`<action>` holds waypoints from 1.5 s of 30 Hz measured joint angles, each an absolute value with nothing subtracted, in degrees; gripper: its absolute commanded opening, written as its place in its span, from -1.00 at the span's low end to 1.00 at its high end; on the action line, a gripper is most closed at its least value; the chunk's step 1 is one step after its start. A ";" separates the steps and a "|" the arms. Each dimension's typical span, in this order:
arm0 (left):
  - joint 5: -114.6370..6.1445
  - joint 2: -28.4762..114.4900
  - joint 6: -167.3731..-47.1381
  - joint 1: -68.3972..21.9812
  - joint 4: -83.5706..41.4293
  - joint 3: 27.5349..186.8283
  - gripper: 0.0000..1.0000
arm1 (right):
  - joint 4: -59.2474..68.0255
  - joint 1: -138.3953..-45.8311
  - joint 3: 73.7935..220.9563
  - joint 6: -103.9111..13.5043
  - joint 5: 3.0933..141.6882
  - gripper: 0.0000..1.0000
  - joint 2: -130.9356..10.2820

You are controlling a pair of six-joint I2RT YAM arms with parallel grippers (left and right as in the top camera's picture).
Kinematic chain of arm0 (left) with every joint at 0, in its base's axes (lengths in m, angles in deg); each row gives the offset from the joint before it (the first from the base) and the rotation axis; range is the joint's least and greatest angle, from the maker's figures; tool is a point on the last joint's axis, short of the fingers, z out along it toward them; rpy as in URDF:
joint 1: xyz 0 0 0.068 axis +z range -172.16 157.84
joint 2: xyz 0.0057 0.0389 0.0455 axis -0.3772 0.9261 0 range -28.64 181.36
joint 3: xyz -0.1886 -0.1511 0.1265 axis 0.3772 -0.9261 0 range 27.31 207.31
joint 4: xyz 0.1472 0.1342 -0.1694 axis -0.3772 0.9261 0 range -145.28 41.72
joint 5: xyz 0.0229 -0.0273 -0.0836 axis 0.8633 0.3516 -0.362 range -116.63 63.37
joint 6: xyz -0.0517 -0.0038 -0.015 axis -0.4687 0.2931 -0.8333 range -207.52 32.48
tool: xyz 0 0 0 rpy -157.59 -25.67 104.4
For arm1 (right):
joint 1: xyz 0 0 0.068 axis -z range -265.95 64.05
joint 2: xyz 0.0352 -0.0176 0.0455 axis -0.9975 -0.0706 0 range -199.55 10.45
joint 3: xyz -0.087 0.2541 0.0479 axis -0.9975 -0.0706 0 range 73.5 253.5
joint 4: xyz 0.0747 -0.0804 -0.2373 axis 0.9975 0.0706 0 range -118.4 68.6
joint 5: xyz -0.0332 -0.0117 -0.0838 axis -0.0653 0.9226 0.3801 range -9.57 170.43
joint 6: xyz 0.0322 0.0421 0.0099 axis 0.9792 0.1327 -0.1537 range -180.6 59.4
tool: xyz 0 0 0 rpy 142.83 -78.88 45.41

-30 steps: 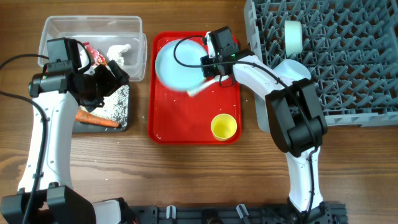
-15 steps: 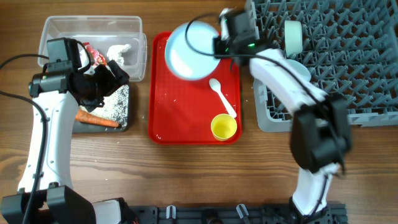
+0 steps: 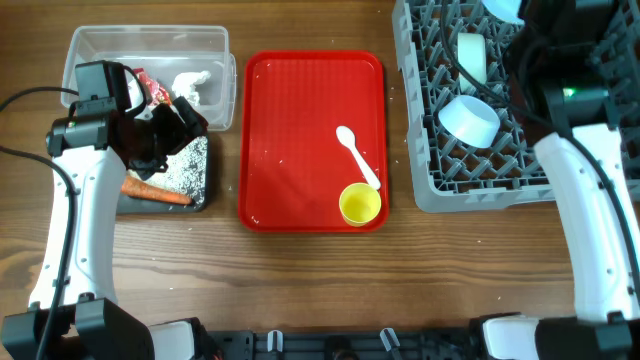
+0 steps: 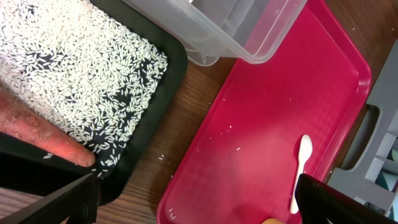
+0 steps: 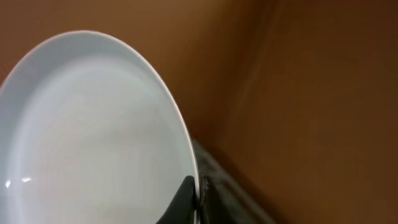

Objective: Sort waste into correct bins and load items into the dishwasher rack
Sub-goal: 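Lift the plate into the dish rack and stand it upright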

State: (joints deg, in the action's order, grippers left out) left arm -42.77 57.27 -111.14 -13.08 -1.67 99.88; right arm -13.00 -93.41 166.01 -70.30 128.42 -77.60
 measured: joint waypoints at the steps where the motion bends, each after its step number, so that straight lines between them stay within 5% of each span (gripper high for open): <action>1: -42.77 57.27 -111.14 -13.08 -1.67 99.88 1.00 | -12.98 -92.98 165.99 -73.38 130.08 -0.91 -78.33; 11: -42.79 57.27 -111.14 -13.08 -1.67 99.88 1.00 | -12.47 -87.23 165.99 -96.96 133.43 -0.92 -89.28; 19: -42.77 57.27 -111.14 -13.08 -1.67 99.88 1.00 | -8.98 -87.18 165.90 -101.86 133.05 -0.91 -97.36; 21: -42.79 57.27 -111.14 -13.08 -1.67 99.88 1.00 | -6.05 -87.18 165.90 -102.10 131.52 -0.56 -98.57; 22: -42.77 57.27 -111.14 -13.08 -1.67 99.88 1.00 | -5.17 -87.18 165.90 -102.25 130.41 0.98 -99.20; 37: -42.77 57.27 -111.14 -13.08 -1.67 99.88 1.00 | 2.91 -87.18 165.77 -72.11 123.07 1.00 -94.63; 45: -42.79 57.27 -111.14 -13.08 -1.67 99.88 1.00 | 15.96 -87.23 165.92 -56.07 68.10 0.99 -72.73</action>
